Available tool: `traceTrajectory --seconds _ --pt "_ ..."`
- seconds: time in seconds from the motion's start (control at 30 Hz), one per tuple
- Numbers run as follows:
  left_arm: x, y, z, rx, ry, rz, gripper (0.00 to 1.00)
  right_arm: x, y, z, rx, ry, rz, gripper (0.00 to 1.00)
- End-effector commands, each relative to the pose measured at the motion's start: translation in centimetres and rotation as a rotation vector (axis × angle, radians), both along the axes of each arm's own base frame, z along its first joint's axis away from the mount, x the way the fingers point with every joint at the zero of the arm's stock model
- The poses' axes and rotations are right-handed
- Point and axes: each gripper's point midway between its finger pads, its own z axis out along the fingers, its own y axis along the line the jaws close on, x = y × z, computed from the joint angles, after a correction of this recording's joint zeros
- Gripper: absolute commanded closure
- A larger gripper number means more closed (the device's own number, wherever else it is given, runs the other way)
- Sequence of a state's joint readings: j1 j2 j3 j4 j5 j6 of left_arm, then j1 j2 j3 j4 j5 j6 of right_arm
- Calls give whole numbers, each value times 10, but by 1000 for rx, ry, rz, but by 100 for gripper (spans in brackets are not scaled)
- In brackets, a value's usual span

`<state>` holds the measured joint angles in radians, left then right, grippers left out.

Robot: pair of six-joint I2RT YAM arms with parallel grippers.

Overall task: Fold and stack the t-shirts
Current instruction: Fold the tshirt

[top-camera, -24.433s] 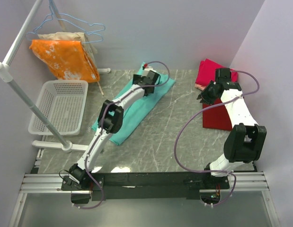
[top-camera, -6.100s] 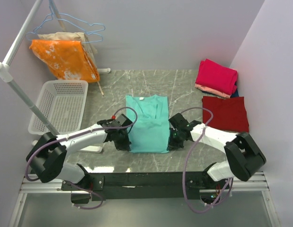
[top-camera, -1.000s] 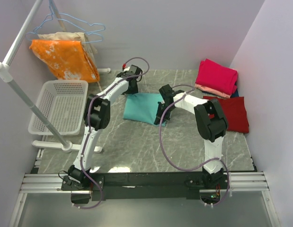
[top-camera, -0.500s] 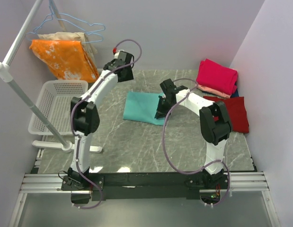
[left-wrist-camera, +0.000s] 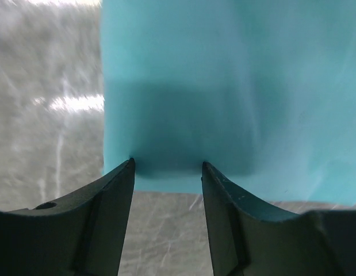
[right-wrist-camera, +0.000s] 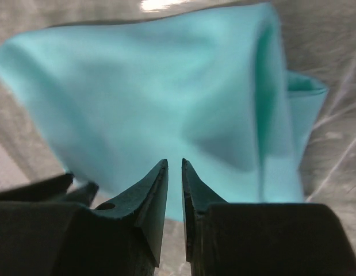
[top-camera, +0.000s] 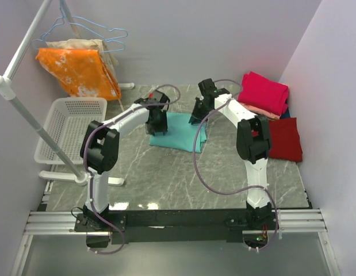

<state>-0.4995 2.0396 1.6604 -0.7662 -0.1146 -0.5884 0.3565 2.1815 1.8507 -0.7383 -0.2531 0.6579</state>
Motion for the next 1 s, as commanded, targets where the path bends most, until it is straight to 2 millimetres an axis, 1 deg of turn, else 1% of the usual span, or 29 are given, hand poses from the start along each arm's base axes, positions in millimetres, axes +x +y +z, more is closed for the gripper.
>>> traceTrajectory --seconds 0.0,0.1,0.13,0.17,0.23,0.27,0.33,0.37,0.4,0.47,0.57,0.67,0.73,0.77,0.8,0.83,0.87,0.9,0.93,0.97 --pt "-14 -14 12 -71 -9 -27 45 -2 -11 -19 -18 62 6 77" --pt "-22 -1 4 -3 0 -10 44 -8 -18 -35 -45 99 -3 77" --pt "-24 5 2 23 4 2 44 -8 -22 -38 -47 106 -14 77" --pt "-27 14 -4 65 12 22 43 -13 -25 -46 -57 126 -21 77" --pt "-31 27 -12 129 27 54 43 -15 -33 -52 -72 147 -45 78" --pt "-36 39 -18 186 46 79 42 -17 -37 -55 -83 159 -58 78" --pt "-42 48 -26 236 70 99 42 -20 -44 -61 -112 183 -74 81" --pt "-45 52 -29 254 82 107 42 -19 -48 -62 -118 189 -83 81" --pt "-47 53 -30 260 86 106 43 -22 -51 -66 -133 208 -89 82" --pt "-49 52 -29 259 80 104 42 -21 -56 -68 -148 213 -98 83" --pt "-51 54 -24 267 72 110 42 -23 -63 -70 -160 223 -117 84" --pt "-54 61 -17 298 59 123 42 -22 -66 -68 -161 216 -121 84" --pt "-56 65 -11 308 50 132 42 -19 -64 -59 -146 190 -108 85" --pt "-55 65 -1 296 29 137 42 -19 -62 -55 -132 177 -95 85" --pt "-55 66 5 292 16 141 42 -15 -53 -35 -72 123 -69 87" --pt "-55 68 13 295 1 148 41 -22 -54 -32 -65 113 -51 87" --pt "-54 69 27 282 -29 156 40 -21 -54 0 -45 33 -53 87" --pt "-53 70 35 277 -47 162 40 -17 -56 12 -40 -31 -63 80" --pt "-52 72 43 277 -67 170 38 -26 -62 12 -48 -37 -72 75" --pt "-52 73 56 261 -99 177 37 -27 -65 35 -38 -98 -79 70"
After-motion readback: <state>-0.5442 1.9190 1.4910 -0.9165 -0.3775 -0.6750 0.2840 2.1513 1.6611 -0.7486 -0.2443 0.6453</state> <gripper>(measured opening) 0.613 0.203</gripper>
